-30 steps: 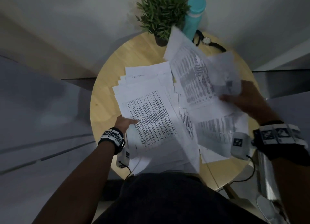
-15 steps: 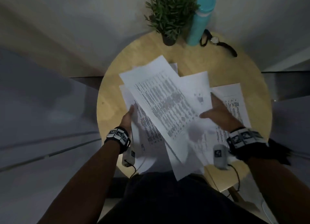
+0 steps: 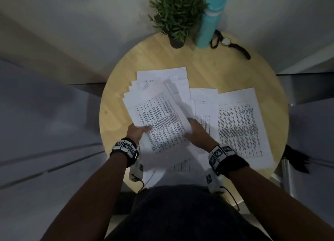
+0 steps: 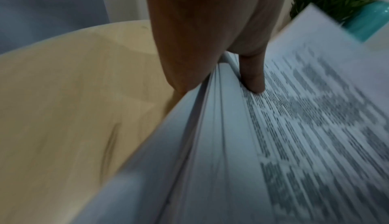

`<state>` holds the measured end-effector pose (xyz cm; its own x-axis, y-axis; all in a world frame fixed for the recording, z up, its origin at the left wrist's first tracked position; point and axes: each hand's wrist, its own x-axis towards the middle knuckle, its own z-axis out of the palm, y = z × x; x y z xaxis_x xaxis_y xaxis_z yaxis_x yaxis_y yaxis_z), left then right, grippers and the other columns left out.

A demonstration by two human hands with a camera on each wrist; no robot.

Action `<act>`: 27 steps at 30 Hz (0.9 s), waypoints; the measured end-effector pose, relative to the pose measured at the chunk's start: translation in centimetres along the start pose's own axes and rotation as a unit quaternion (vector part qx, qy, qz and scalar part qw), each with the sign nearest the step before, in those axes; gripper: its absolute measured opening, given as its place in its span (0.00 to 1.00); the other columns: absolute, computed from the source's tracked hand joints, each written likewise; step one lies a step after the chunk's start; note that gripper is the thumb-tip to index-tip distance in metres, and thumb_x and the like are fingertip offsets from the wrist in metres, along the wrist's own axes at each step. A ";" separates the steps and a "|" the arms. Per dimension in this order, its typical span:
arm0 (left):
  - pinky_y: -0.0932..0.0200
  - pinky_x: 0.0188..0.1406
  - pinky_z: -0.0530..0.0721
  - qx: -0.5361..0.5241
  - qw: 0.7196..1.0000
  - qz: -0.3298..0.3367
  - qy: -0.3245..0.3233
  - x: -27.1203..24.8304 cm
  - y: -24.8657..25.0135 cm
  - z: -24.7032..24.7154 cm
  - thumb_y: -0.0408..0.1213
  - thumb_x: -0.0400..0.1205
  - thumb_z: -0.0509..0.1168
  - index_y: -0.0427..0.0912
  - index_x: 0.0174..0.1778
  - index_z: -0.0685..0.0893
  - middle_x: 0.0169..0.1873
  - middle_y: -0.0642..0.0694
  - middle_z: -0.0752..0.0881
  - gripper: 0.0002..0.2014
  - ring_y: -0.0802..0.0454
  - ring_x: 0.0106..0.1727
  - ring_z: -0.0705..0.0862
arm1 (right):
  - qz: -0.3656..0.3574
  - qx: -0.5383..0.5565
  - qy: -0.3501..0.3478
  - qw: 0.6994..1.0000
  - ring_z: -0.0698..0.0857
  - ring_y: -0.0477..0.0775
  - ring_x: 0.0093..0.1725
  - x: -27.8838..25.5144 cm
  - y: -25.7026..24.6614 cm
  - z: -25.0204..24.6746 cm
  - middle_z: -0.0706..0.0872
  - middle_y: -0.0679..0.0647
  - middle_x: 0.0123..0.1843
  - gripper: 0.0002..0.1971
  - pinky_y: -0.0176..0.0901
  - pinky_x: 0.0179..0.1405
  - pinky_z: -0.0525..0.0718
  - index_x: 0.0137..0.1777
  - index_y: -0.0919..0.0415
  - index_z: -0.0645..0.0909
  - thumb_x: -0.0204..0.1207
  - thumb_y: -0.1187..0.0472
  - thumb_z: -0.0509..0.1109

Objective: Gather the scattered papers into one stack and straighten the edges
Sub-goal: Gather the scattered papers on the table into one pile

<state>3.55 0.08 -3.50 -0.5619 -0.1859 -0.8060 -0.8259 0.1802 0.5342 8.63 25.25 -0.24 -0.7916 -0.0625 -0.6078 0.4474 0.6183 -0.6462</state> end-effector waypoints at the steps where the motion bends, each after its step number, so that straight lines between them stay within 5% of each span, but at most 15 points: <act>1: 0.45 0.75 0.69 0.016 1.000 -0.005 -0.001 0.0 0.0 0.0 0.37 0.66 0.84 0.27 0.67 0.81 0.72 0.35 0.80 0.36 0.38 0.77 0.74 | -0.006 -0.019 0.010 1.000 0.82 0.62 0.59 0.0 0.0 0.0 0.80 0.62 0.62 0.25 0.47 0.53 0.80 0.72 0.63 0.73 0.76 0.56 0.70; 3: 0.45 0.74 0.68 0.024 1.000 -0.004 -0.008 0.4 -0.2 -0.2 0.34 0.64 0.84 0.25 0.66 0.80 0.71 0.33 0.79 0.36 0.37 0.77 0.73 | 0.032 0.003 0.102 0.994 0.81 0.62 0.64 0.5 0.9 -0.6 0.80 0.60 0.65 0.25 0.51 0.60 0.80 0.69 0.59 0.76 0.75 0.47 0.68; 5: 0.42 0.76 0.68 0.027 1.000 -0.006 -0.006 0.6 -0.3 -0.3 0.32 0.65 0.84 0.25 0.64 0.80 0.71 0.32 0.79 0.33 0.36 0.77 0.73 | 0.137 0.018 0.227 0.964 0.76 0.65 0.67 0.3 1.7 -2.3 0.74 0.64 0.69 0.20 0.49 0.60 0.76 0.67 0.62 0.76 0.76 0.57 0.69; 8: 0.43 0.76 0.67 0.029 1.000 -0.004 -0.004 0.9 -0.8 -0.3 0.29 0.66 0.82 0.24 0.66 0.79 0.72 0.32 0.79 0.33 0.36 0.77 0.73 | 0.269 0.043 0.233 0.933 0.76 0.68 0.64 -0.5 3.4 -4.2 0.72 0.68 0.65 0.21 0.54 0.60 0.77 0.63 0.68 0.73 0.72 0.60 0.66; 11: 0.43 0.76 0.68 0.024 1.000 -0.006 -0.001 0.7 -0.8 -0.1 0.28 0.66 0.82 0.26 0.68 0.78 0.72 0.33 0.79 0.35 0.36 0.76 0.74 | 0.223 0.089 0.165 0.957 0.82 0.57 0.40 -0.5 4.7 -4.0 0.81 0.58 0.40 0.10 0.40 0.36 0.79 0.41 0.62 0.77 0.65 0.57 0.69; 13: 0.43 0.76 0.69 0.015 1.000 -0.006 -0.008 0.7 -1.0 -0.1 0.32 0.61 0.85 0.27 0.69 0.77 0.72 0.34 0.79 0.41 0.36 0.76 0.74 | 0.211 0.109 0.119 0.964 0.80 0.53 0.32 -0.6 5.1 -3.3 0.81 0.52 0.31 0.08 0.38 0.35 0.78 0.32 0.59 0.77 0.68 0.62 0.74; 17: 0.42 0.75 0.71 0.008 1.000 -0.001 -0.011 1.5 -1.5 -0.2 0.36 0.57 0.87 0.28 0.71 0.76 0.73 0.35 0.78 0.47 0.36 0.76 0.74 | 0.201 0.160 0.106 0.961 0.84 0.55 0.37 -1.4 5.2 -2.5 0.86 0.57 0.35 0.10 0.43 0.39 0.83 0.41 0.70 0.85 0.68 0.62 0.78; 20: 0.43 0.76 0.70 0.020 1.000 0.001 -0.013 1.0 -1.0 0.0 0.30 0.62 0.85 0.28 0.72 0.76 0.73 0.35 0.79 0.42 0.37 0.76 0.74 | 0.162 0.087 0.166 0.969 0.90 0.62 0.43 -2.2 4.5 -3.3 0.89 0.64 0.41 0.11 0.51 0.41 0.89 0.47 0.72 0.85 0.75 0.62 0.73; 23: 0.42 0.77 0.69 0.022 1.000 0.003 -0.006 1.0 -0.9 -0.1 0.31 0.62 0.85 0.26 0.72 0.75 0.73 0.35 0.78 0.43 0.36 0.77 0.72 | 0.099 -0.023 0.258 0.961 0.87 0.69 0.59 -3.3 2.5 -6.5 0.87 0.68 0.59 0.17 0.58 0.60 0.84 0.62 0.74 0.82 0.80 0.60 0.68; 25: 0.43 0.76 0.68 0.022 1.000 -0.005 0.001 1.1 -0.9 -0.1 0.34 0.62 0.85 0.24 0.73 0.72 0.75 0.33 0.75 0.46 0.35 0.79 0.70 | 0.053 -0.083 0.321 0.942 0.87 0.70 0.53 -4.1 1.6 -9.4 0.87 0.70 0.53 0.14 0.52 0.48 0.81 0.56 0.72 0.83 0.81 0.61 0.65; 27: 0.43 0.76 0.67 0.023 1.000 -0.010 0.009 1.1 -1.0 0.0 0.33 0.65 0.84 0.24 0.76 0.67 0.78 0.32 0.71 0.47 0.35 0.80 0.68 | 0.047 -0.099 0.378 0.919 0.81 0.66 0.37 -5.1 0.5 -12.6 0.80 0.66 0.37 0.14 0.45 0.35 0.65 0.42 0.70 0.80 0.83 0.59 0.64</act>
<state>3.76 -0.32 -4.90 -0.5472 -0.2070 -0.8110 -0.8337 0.2205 0.5062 7.66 35.79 8.38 -0.8496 0.5150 -0.1140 0.5037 0.7278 -0.4654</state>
